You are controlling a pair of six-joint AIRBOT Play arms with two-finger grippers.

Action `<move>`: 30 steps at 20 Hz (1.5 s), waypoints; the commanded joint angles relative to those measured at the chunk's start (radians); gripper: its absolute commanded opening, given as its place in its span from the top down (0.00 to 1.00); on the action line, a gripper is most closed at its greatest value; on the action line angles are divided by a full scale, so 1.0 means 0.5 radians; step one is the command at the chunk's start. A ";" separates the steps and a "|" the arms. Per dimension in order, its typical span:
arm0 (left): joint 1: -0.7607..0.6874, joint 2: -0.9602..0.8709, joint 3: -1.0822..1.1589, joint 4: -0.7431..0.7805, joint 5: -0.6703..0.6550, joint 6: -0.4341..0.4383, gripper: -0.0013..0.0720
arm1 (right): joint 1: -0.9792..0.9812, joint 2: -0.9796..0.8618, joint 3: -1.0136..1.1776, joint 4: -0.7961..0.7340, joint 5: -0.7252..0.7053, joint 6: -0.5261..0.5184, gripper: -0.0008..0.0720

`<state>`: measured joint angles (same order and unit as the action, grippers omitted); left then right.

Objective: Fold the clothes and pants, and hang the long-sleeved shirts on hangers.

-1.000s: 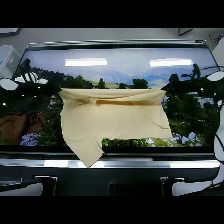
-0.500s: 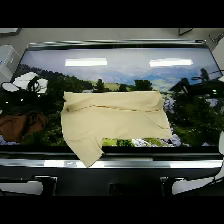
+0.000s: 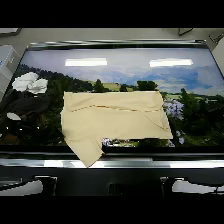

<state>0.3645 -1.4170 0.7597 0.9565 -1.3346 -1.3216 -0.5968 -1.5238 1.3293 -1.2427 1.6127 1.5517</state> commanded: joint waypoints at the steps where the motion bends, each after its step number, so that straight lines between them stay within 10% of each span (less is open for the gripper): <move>1: -0.008 0.018 -0.225 -0.204 0.243 0.155 0.29 | -0.016 0.035 -0.095 0.002 0.008 -0.024 0.20; 5: -0.129 -0.004 -0.226 -0.320 0.410 0.155 0.37 | -0.016 0.035 -0.095 0.020 0.001 -0.034 0.20; 8: -0.192 -0.002 -0.226 -0.327 0.451 0.155 0.94 | -0.006 0.035 -0.121 -0.037 0.002 -0.047 0.20; 22: -0.194 0.132 -0.225 -0.328 0.385 0.154 0.95 | 0.319 -0.092 -0.711 0.245 -0.500 -0.263 0.22; 24: -0.194 0.139 -0.225 -0.328 0.376 0.153 0.95 | 0.365 -0.092 -0.711 0.245 -0.493 -0.251 0.44; 26: -0.193 0.144 -0.200 -0.328 0.345 0.154 0.95 | 0.392 -0.089 -0.705 0.269 -0.423 -0.248 0.94; 30: -0.194 0.255 0.150 -0.329 0.246 0.154 0.95 | 0.392 0.066 -0.441 0.316 -0.291 -0.249 0.94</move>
<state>0.2680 -1.3281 0.7296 0.7967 -1.1778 -1.2449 -0.4076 -1.5417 1.0256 -1.1194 1.4075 1.4246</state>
